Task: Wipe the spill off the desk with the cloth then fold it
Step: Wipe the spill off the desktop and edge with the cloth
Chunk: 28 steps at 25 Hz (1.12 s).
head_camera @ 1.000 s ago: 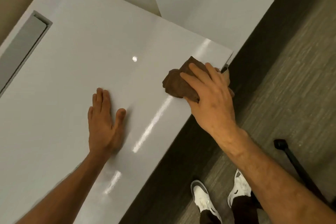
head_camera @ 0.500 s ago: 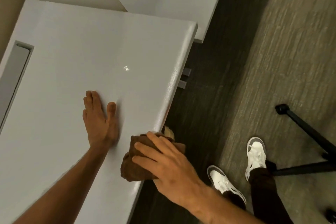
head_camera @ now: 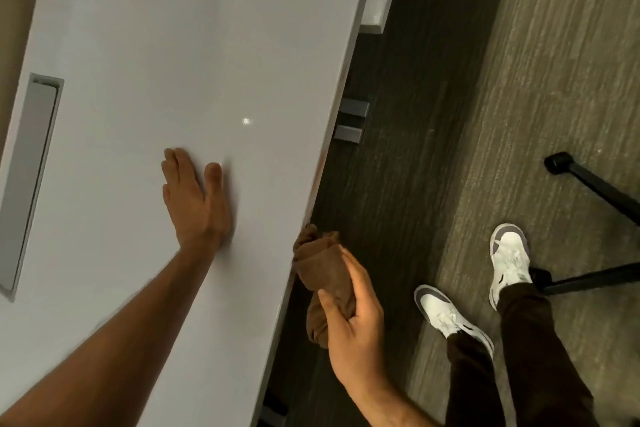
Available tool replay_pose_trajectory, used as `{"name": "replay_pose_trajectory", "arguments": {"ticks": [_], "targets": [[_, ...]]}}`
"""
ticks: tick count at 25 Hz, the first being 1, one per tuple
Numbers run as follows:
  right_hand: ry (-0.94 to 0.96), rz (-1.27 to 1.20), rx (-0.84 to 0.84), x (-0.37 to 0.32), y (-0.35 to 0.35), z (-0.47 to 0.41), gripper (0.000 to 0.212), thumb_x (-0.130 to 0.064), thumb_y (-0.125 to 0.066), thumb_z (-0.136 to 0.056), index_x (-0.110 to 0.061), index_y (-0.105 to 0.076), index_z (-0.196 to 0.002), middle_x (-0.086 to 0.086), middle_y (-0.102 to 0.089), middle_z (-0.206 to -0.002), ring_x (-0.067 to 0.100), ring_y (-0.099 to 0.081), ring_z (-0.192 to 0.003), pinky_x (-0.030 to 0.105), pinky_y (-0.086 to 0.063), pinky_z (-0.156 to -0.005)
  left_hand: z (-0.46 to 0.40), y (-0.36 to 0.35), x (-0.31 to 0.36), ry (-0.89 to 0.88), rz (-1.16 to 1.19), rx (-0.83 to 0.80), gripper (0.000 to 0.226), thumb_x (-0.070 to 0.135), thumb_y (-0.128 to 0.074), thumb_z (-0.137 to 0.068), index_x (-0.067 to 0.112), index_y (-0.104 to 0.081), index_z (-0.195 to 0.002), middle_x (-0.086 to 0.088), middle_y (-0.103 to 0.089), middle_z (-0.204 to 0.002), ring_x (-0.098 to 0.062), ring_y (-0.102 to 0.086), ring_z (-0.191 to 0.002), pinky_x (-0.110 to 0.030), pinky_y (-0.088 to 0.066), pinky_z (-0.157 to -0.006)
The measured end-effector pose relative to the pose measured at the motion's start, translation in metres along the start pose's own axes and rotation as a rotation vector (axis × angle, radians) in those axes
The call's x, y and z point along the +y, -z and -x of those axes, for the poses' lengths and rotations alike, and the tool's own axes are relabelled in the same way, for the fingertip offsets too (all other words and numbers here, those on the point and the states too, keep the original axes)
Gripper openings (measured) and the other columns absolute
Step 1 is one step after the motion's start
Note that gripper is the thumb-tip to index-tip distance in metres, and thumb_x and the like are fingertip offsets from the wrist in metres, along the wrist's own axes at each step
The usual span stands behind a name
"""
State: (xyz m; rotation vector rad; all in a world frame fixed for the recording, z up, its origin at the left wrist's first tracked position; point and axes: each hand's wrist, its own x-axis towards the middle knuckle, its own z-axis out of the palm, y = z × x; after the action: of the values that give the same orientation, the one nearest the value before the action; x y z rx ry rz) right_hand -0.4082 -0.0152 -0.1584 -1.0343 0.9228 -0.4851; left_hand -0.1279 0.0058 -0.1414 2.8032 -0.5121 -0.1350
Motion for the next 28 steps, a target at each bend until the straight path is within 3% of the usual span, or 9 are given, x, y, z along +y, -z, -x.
{"name": "replay_pose_trajectory", "arguments": {"ticks": [4,8,14,18,20,23,28], "targets": [[0.032,0.006,0.005,-0.004,-0.033,0.014,0.064,-0.016,-0.065,-0.093,-0.047,-0.045,-0.145,-0.01,-0.043,-0.155,0.008,-0.043,-0.141,0.037,-0.045,-0.111,0.001,0.001,0.002,-0.02,0.001,0.004,0.079,0.055,-0.024,-0.101,0.01,-0.011,-0.164,-0.005,-0.009,-0.174,-0.021,-0.007,-0.16,-0.041,-0.007,-0.13],[0.132,0.128,0.07,-0.005,-0.03,-0.014,0.057,-0.011,-0.067,-0.093,-0.032,-0.049,-0.143,-0.01,-0.046,-0.152,0.011,-0.043,-0.14,0.045,-0.043,-0.112,0.002,0.0,0.0,-0.02,-0.002,0.005,0.081,0.058,-0.023,-0.1,0.01,-0.01,-0.164,-0.005,-0.008,-0.174,-0.02,-0.006,-0.161,-0.038,-0.005,-0.129],[0.164,0.138,0.08,-0.025,-0.024,-0.072,0.058,-0.012,-0.066,-0.093,-0.033,-0.046,-0.144,-0.009,-0.047,-0.151,0.008,-0.041,-0.141,0.033,-0.041,-0.114,0.001,-0.001,-0.002,-0.008,-0.004,-0.008,0.084,0.06,-0.022,-0.098,0.01,-0.009,-0.164,-0.004,-0.006,-0.174,-0.019,-0.003,-0.161,-0.036,-0.003,-0.129],[0.127,0.044,0.112,-0.047,-0.019,-0.109,0.053,-0.004,-0.063,-0.095,-0.02,-0.051,-0.144,-0.002,-0.049,-0.149,0.012,-0.045,-0.138,0.036,-0.043,-0.113,0.001,-0.001,-0.002,-0.004,-0.006,-0.005,0.085,0.061,-0.021,-0.097,0.01,-0.009,-0.164,-0.004,-0.006,-0.174,-0.019,-0.003,-0.161,-0.033,-0.001,-0.128],[0.129,-0.107,0.207,-0.052,-0.017,-0.105,0.05,-0.002,-0.059,-0.096,-0.016,-0.052,-0.143,0.002,-0.053,-0.144,0.014,-0.052,-0.133,0.037,-0.048,-0.109,0.002,-0.001,-0.002,-0.001,-0.003,-0.011,0.084,0.061,-0.022,-0.098,0.011,-0.009,-0.164,-0.003,-0.006,-0.174,-0.018,-0.003,-0.161,-0.035,-0.002,-0.129],[0.094,-0.212,0.288,-0.043,-0.023,-0.063,0.05,-0.011,-0.056,-0.096,-0.029,-0.05,-0.143,-0.001,-0.055,-0.142,0.015,-0.056,-0.13,0.04,-0.052,-0.102,0.002,-0.001,-0.001,-0.004,-0.004,-0.012,0.081,0.058,-0.023,-0.1,0.011,-0.009,-0.165,-0.003,-0.006,-0.174,-0.018,-0.003,-0.161,-0.038,-0.003,-0.13],[0.098,0.098,0.136,-0.018,-0.062,0.01,0.069,-0.016,-0.063,-0.096,-0.049,-0.035,-0.149,-0.015,-0.03,-0.162,0.014,-0.037,-0.145,0.047,-0.044,-0.111,0.003,0.001,0.0,0.003,-0.02,-0.026,0.082,0.06,-0.022,-0.1,0.012,-0.007,-0.165,-0.002,-0.004,-0.174,-0.018,-0.002,-0.161,-0.037,-0.002,-0.129]]}}
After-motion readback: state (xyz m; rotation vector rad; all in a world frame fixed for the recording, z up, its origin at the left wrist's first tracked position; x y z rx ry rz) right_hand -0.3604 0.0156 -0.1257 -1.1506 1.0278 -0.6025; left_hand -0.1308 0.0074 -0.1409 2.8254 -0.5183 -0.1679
